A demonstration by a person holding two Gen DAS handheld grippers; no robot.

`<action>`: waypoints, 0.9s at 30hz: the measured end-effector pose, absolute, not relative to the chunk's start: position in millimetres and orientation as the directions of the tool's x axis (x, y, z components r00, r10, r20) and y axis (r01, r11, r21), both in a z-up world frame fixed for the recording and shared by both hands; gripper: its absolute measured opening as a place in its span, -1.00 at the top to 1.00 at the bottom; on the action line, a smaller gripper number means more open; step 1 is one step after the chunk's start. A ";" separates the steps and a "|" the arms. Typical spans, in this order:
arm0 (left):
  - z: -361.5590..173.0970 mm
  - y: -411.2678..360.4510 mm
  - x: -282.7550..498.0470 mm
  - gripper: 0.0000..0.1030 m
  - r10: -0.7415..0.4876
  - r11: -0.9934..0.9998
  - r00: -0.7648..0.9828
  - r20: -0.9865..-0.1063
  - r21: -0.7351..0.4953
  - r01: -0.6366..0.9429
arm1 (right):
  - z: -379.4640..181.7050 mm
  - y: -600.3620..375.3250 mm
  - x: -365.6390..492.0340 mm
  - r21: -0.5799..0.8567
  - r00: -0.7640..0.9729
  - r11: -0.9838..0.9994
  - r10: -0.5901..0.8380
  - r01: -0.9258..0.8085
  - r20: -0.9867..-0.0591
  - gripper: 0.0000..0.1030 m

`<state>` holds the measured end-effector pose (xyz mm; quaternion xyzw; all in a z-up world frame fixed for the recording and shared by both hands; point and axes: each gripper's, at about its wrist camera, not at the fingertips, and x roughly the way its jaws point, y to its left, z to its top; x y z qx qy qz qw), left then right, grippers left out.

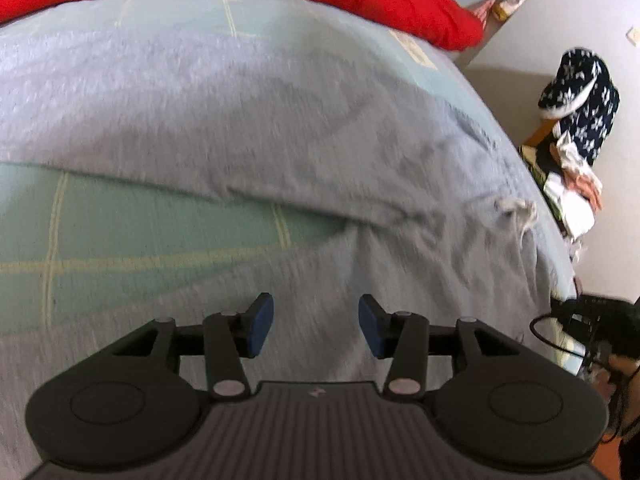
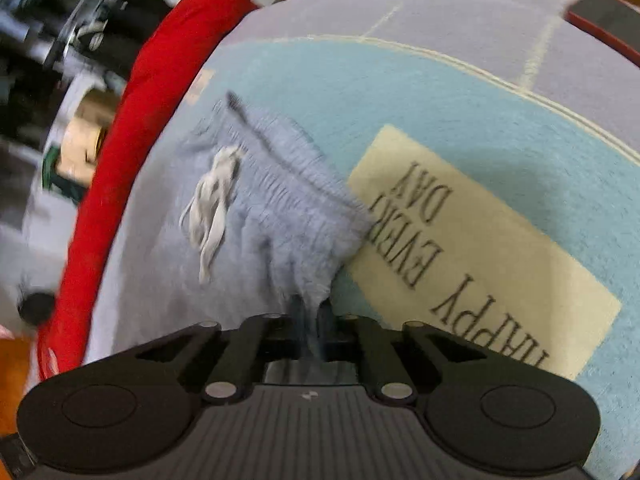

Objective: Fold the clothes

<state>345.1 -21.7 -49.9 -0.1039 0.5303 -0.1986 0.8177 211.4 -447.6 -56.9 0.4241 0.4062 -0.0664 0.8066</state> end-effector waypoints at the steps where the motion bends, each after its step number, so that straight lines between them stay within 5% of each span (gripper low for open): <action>1: -49.2 -23.0 341.5 0.09 -0.429 0.901 0.353 -0.831 -0.368 0.229 | -49.8 -449.3 209.4 0.610 0.658 0.654 0.221 0.447 -0.719 0.87; 13: -40.2 -29.0 292.4 0.03 -0.323 0.897 0.347 -0.881 -0.168 0.409 | -5.9 -456.1 202.3 0.402 0.556 0.811 0.117 0.424 -0.823 0.73; 21: -39.0 -8.4 251.6 0.03 -0.204 0.877 0.420 -0.885 0.025 0.479 | 24.6 -349.7 227.0 0.204 0.543 0.979 0.186 -0.026 -0.819 0.51; 27: -56.4 38.6 207.9 -0.07 -0.150 0.932 0.362 -0.920 -0.010 0.362 | -21.0 -289.9 210.1 0.057 0.402 0.972 0.147 -0.228 -0.904 0.47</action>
